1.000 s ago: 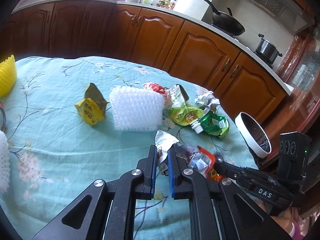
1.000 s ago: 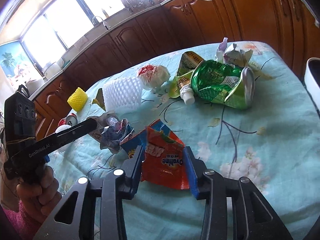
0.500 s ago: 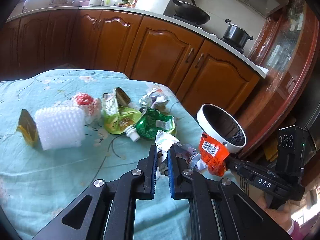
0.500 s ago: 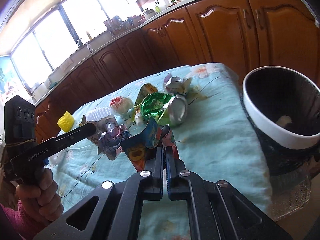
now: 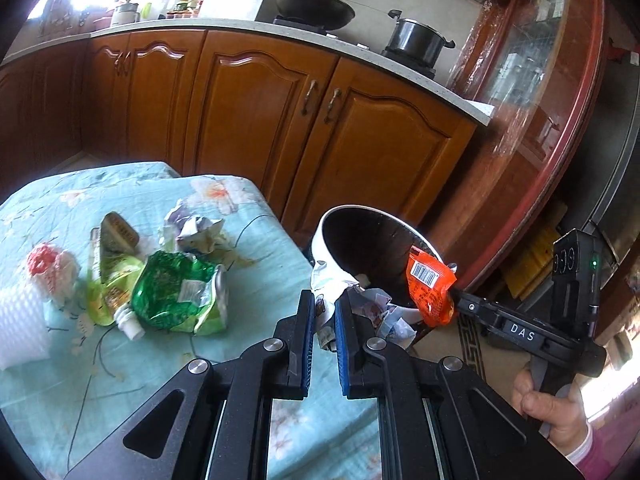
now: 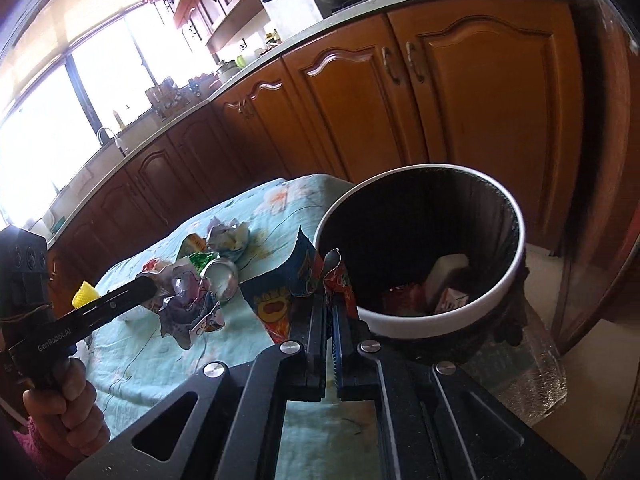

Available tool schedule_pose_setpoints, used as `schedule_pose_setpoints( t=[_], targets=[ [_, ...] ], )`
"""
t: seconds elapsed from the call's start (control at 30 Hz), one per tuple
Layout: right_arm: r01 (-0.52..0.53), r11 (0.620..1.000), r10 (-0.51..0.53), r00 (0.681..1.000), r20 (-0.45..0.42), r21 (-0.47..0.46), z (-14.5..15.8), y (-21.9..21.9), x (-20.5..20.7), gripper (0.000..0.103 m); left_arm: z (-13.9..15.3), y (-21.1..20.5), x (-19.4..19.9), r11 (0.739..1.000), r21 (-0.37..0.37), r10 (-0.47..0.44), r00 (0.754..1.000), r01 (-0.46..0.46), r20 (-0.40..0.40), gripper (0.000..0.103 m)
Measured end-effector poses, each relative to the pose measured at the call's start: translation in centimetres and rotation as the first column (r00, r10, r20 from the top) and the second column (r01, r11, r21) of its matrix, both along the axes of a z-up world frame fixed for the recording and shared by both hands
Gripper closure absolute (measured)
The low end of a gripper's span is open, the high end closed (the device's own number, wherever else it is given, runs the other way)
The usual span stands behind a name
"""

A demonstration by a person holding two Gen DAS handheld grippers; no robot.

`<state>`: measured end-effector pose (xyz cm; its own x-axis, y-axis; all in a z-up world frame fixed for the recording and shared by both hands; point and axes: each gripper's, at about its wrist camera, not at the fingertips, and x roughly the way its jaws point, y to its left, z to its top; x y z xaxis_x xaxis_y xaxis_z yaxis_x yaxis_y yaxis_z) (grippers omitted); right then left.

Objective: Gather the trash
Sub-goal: 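Carry both wrappers over the bin and open both tools to drop them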

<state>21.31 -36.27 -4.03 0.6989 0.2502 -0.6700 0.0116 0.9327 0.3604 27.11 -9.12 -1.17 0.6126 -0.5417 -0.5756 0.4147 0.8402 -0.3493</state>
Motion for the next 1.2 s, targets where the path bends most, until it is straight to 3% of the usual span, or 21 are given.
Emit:
schedule_pose_setpoints(
  t=[0.5,0.73,0.83,0.9,0.93,1.03,1.2],
  targets=[
    [0.039,0.999,-0.039,0.998,-0.051,-0.010,-0.9,-4.9,3.9,0.101,-0.7,-8.5,7.0,0.998,0.043,-0.053,0.998,0.052,0.024,0.095],
    [0.024,0.999,-0.027,0.995,-0.098,-0.040,-1.5,-5.8,5.7,0.095,-2.2,-12.1,10.1,0.993,0.088,-0.077,0.997,0.079,-0.019,0.094],
    [0.037,0.999,-0.041,0.993,-0.107,-0.039,-1.6,-6.5,5.6,0.089,-2.8,-13.3,10.9,0.990,0.109,-0.088,0.995,0.093,-0.045,0.081],
    [0.046,0.999,-0.048,0.994,-0.101,-0.024,-1.6,-6.9,5.5,0.060,-3.0,-13.8,11.0,0.989,0.114,-0.085,0.995,0.090,-0.047,0.079],
    [0.050,0.998,-0.052,0.994,-0.096,-0.025,-1.6,-7.0,5.3,0.057,-3.0,-13.9,11.0,0.989,0.115,-0.086,0.995,0.091,-0.048,0.077],
    [0.059,0.998,-0.060,0.994,-0.086,-0.021,-1.5,-7.1,4.6,0.057,-3.2,-13.6,10.7,0.990,0.111,-0.078,0.996,0.082,-0.045,0.064],
    [0.071,0.998,-0.071,0.996,-0.056,-0.001,-1.0,-6.6,3.6,0.057,-3.2,-11.4,8.9,0.994,0.092,-0.052,0.998,0.056,-0.041,0.055]
  ],
)
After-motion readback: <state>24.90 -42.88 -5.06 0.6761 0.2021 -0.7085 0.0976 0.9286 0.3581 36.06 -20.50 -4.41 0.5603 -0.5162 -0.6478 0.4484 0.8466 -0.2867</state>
